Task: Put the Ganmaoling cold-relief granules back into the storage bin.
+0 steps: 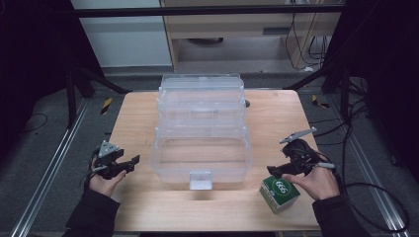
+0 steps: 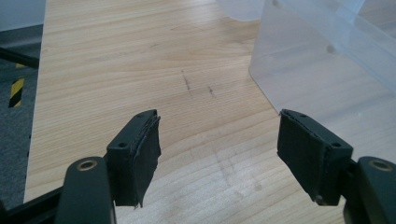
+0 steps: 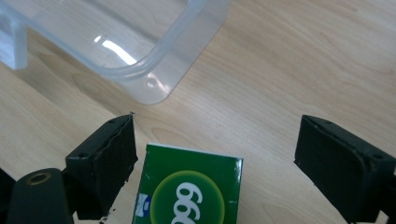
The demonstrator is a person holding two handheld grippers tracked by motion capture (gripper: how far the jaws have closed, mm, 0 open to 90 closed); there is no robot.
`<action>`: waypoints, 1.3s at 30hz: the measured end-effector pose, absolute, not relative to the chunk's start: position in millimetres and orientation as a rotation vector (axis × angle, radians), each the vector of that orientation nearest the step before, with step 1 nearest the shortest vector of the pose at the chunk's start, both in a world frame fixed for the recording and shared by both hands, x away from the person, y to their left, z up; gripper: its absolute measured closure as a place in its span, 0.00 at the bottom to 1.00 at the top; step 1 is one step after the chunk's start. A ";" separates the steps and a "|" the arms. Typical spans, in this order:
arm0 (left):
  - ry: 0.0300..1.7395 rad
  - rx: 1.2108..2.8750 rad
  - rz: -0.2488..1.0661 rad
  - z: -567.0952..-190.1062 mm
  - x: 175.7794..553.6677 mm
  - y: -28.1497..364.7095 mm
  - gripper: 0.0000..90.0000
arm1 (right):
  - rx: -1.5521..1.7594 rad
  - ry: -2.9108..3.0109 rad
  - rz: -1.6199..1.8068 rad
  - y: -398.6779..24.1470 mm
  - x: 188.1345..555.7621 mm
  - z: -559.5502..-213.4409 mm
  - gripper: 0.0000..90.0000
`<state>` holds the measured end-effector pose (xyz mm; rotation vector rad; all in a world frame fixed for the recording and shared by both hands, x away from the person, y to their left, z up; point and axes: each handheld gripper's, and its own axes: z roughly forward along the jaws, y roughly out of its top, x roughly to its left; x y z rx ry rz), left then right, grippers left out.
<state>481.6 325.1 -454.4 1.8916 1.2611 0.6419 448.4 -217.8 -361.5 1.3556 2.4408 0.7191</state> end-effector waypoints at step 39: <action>1.268 1.919 0.622 -458.8 481.5 324.7 0.33 | 1.434 2.607 0.506 -214.5 433.7 -408.3 0.05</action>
